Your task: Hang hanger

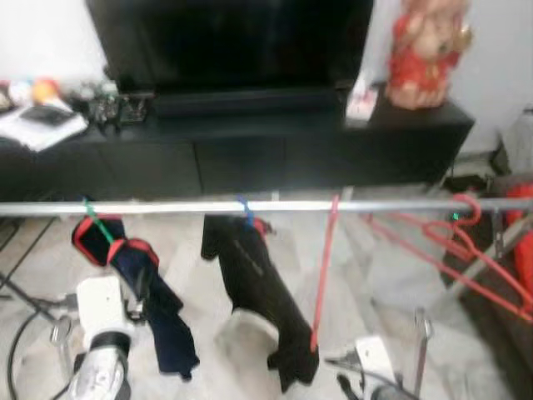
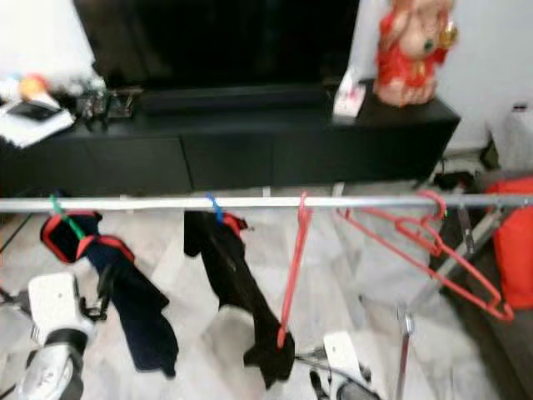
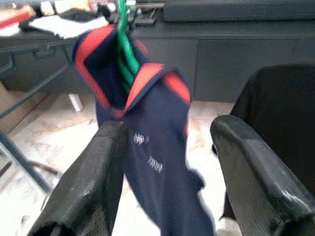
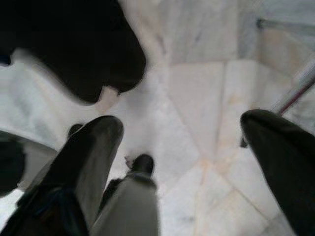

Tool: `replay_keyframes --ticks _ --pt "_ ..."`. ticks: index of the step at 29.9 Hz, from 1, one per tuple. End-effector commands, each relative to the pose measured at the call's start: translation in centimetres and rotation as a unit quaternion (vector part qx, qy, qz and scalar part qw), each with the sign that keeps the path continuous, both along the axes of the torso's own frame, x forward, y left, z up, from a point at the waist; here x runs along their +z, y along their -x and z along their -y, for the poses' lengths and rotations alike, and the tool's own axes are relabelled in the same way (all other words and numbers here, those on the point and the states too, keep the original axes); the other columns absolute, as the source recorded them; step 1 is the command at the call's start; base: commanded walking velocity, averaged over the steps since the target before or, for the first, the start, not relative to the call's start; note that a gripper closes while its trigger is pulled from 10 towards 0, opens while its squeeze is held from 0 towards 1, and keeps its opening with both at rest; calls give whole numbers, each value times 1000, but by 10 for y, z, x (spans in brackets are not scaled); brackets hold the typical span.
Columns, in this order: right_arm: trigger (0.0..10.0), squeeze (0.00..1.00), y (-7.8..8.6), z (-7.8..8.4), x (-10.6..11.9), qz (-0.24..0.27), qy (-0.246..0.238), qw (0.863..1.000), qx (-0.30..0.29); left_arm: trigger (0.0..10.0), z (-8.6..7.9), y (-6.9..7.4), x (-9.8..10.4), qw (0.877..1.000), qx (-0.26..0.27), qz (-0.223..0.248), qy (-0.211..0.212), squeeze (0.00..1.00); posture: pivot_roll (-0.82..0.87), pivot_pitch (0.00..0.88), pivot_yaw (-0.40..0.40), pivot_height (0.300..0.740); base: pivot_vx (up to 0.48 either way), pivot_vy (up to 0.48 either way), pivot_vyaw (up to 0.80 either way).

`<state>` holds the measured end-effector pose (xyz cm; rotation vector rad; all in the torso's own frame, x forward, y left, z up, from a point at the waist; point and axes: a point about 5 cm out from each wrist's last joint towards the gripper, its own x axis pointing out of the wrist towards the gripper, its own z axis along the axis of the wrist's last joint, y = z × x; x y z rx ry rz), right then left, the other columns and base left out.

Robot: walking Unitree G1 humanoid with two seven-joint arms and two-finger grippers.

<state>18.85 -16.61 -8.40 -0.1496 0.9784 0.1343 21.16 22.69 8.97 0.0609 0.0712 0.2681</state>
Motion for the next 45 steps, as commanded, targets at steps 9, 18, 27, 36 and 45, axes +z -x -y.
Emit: replay_keyframes --ticks 9,18,27,36,45 --pt "10000 0 5 7 -2 -7 10 1000 -2 10000 10 -3 1 1000 -8 -5 1 0 -85 0 16 740 0 0 0" --pt "10000 0 8 2 -4 -12 9 1000 10 10000 1 -30 -1 998 46 -41 17 0 -82 0 23 740 0 0 0" --pt "10000 0 8 9 -3 -11 10 1000 4 10000 -11 -46 13 997 79 -22 9 0 -81 0 21 740 0 0 0" --pt "10000 0 7 12 -2 -9 11 1000 0 10000 8 -33 17 1000 10 21 -16 0 -76 0 15 740 0 156 0" --pt "10000 0 9 12 -3 -10 10 1000 1 10000 8 -31 16 999 7 30 -13 0 -75 0 13 740 0 294 0"
